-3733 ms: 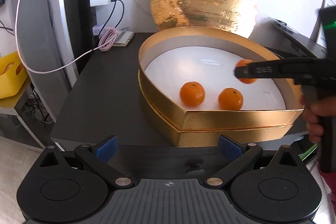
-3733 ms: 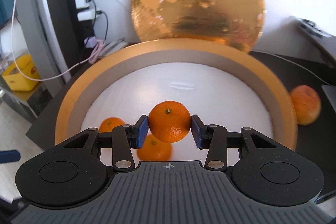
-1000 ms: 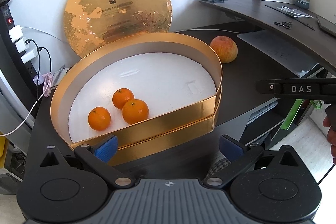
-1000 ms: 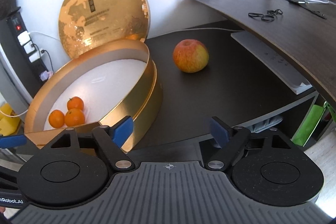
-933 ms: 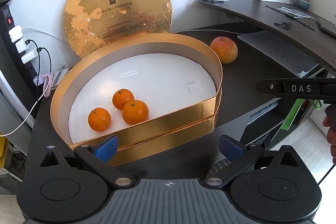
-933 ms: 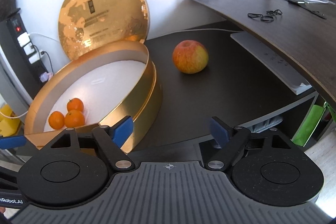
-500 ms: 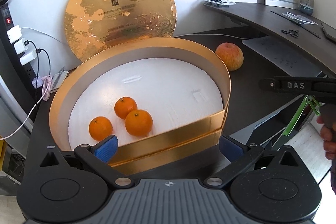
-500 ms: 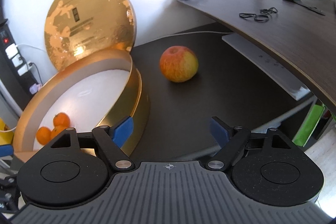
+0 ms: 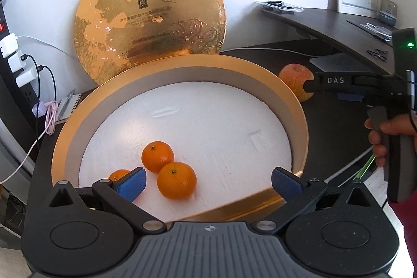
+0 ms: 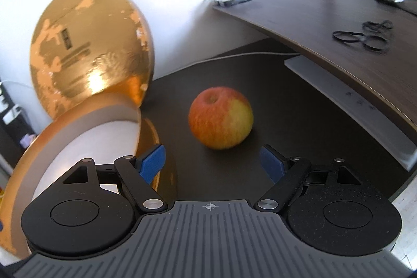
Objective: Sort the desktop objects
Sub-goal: 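Withdraw the right gripper from the box toward the apple, then close the right gripper around the red-yellow apple, then lift the apple with the right gripper and carry it into the box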
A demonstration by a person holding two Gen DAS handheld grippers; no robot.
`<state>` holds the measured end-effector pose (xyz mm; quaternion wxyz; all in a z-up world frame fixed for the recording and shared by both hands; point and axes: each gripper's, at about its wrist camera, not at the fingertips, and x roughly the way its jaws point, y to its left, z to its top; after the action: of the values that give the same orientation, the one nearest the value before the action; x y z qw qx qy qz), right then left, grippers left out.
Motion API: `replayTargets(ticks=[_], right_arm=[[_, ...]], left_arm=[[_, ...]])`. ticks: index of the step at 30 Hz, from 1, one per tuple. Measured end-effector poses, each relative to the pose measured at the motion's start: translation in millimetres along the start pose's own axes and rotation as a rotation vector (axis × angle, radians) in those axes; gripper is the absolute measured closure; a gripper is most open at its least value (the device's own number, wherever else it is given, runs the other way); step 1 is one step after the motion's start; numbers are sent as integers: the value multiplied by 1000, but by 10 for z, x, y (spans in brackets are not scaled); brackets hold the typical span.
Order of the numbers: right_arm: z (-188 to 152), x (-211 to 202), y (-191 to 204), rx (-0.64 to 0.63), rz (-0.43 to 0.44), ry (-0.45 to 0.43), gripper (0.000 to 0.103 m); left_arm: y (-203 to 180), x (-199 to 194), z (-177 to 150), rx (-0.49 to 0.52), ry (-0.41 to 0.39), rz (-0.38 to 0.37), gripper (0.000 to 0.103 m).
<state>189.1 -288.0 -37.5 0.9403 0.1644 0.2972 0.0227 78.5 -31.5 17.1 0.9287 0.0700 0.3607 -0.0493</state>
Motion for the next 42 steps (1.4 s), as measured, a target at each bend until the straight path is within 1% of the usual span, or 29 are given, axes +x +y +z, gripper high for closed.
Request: replayTargets(ticks=[4, 10, 18, 20, 23, 32, 33, 39, 42], right_arm=[[86, 239, -54, 6, 3, 16, 19], [170, 513, -114, 2, 4, 40, 19], [194, 770, -116, -7, 16, 50, 18], [200, 817, -92, -16, 13, 52, 16], [210, 875, -79, -18, 6, 55, 14], [246, 1042, -65, -20, 0, 72, 15], [245, 1045, -60, -26, -6, 73, 17], [228, 994, -28, -17, -51, 83, 18], [202, 901, -60, 13, -51, 96, 18]], left_arm=[[17, 81, 34, -12, 14, -16, 0], [20, 136, 70, -15, 13, -19, 0], [36, 191, 99, -26, 25, -6, 0], [40, 196, 101, -29, 27, -5, 0], [41, 213, 99, -28, 34, -5, 0], [46, 222, 90, -35, 43, -2, 0], [50, 221, 90, -36, 42, -1, 0], [88, 200, 76, -44, 38, -2, 0], [103, 173, 67, -47, 33, -6, 0]])
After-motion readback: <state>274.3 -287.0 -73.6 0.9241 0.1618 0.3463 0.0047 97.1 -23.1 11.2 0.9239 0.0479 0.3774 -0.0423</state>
